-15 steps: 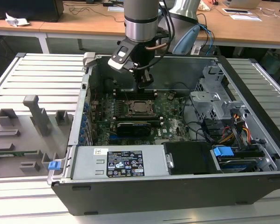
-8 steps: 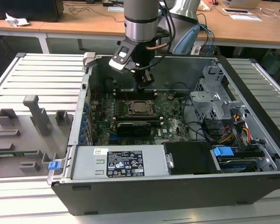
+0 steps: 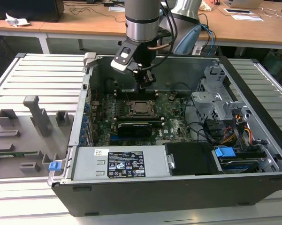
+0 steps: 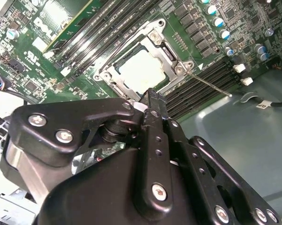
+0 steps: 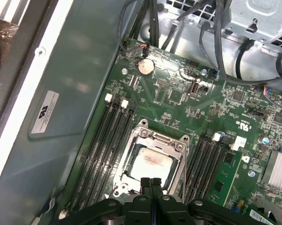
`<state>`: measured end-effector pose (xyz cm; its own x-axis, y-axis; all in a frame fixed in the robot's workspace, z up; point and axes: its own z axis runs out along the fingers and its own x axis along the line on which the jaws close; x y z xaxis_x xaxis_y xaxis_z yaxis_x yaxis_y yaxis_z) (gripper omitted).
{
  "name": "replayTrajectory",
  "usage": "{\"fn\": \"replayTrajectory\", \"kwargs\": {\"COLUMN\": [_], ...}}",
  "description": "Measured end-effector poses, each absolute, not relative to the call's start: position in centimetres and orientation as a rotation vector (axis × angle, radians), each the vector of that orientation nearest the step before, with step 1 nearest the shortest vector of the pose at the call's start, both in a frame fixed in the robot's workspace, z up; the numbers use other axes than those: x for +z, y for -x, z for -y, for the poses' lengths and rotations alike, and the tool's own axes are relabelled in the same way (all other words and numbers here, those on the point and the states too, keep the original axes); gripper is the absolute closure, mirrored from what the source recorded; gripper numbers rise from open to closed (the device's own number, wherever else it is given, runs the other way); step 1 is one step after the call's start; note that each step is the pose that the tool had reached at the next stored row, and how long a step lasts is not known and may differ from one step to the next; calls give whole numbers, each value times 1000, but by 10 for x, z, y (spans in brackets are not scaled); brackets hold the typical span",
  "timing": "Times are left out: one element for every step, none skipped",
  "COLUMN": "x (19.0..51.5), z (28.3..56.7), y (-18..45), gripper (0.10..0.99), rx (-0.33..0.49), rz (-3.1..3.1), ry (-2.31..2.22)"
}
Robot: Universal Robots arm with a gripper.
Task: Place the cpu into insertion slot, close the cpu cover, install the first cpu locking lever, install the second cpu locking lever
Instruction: 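Install the first cpu locking lever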
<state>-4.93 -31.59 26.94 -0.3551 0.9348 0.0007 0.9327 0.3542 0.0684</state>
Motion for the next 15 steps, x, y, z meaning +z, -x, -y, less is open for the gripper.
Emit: {"fn": "replayTrajectory", "kwargs": {"x": [269, 269, 269, 269, 269, 269, 269, 269, 269, 269, 269, 269, 269, 269, 269], "z": [316, 316, 316, 316, 316, 316, 316, 316, 316, 316, 316, 316, 316, 316, 316], "y": [49, 49, 49, 49, 49, 49, 49, 49, 49, 49, 49, 49, 49, 49, 49], "gripper": [980, 980, 980, 980, 980, 980, 980, 980, 980, 980, 980, 980, 980, 980, 980], "rx": [88, 88, 89, 89, 89, 89, 89, 89, 89, 89, 89, 90, 90, 90, 90], "rz": [-2556, -2560, -2563, -2566, -2570, -2573, -2577, -2580, -2583, -2587, -2590, -2596, -2599, -2602, -2605], "ry": [-1757, -1753, -1748, -1743, -1738, -1733, -1728, -1724, -1719, -1713, -1709, -1701, -1696, -1692, -1687]}}
